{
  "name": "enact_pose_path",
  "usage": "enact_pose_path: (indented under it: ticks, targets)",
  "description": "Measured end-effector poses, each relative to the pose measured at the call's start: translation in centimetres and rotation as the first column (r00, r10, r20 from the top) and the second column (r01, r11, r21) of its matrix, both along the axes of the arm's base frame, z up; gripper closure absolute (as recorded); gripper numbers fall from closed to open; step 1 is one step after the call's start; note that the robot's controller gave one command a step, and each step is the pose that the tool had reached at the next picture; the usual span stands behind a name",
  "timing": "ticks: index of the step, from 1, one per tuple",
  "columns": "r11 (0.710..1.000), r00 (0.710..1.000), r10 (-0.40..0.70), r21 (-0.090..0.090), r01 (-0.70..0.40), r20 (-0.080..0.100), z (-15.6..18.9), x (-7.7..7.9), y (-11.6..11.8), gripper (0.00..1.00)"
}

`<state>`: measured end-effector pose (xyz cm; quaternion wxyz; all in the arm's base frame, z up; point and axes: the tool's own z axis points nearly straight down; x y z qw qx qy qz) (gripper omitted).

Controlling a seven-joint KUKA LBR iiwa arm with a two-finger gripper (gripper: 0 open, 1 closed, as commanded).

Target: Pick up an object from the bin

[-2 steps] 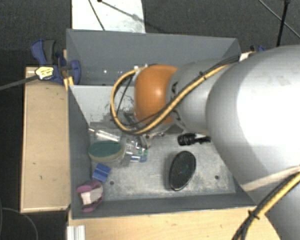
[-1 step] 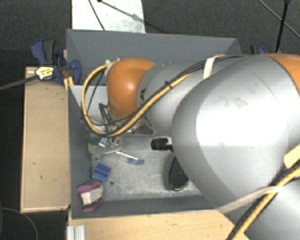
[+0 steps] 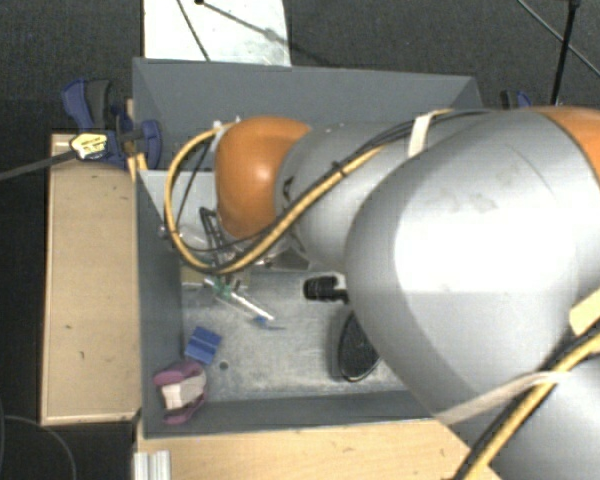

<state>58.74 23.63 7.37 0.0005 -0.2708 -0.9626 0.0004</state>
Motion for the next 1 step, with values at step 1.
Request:
enact_pose_path:
  ticks: [1]
  targets:
    - [1.000, 1.000, -0.008, 0.005, 0.008, 0.010, 11.00, -1.35, 0.95, 1.00]
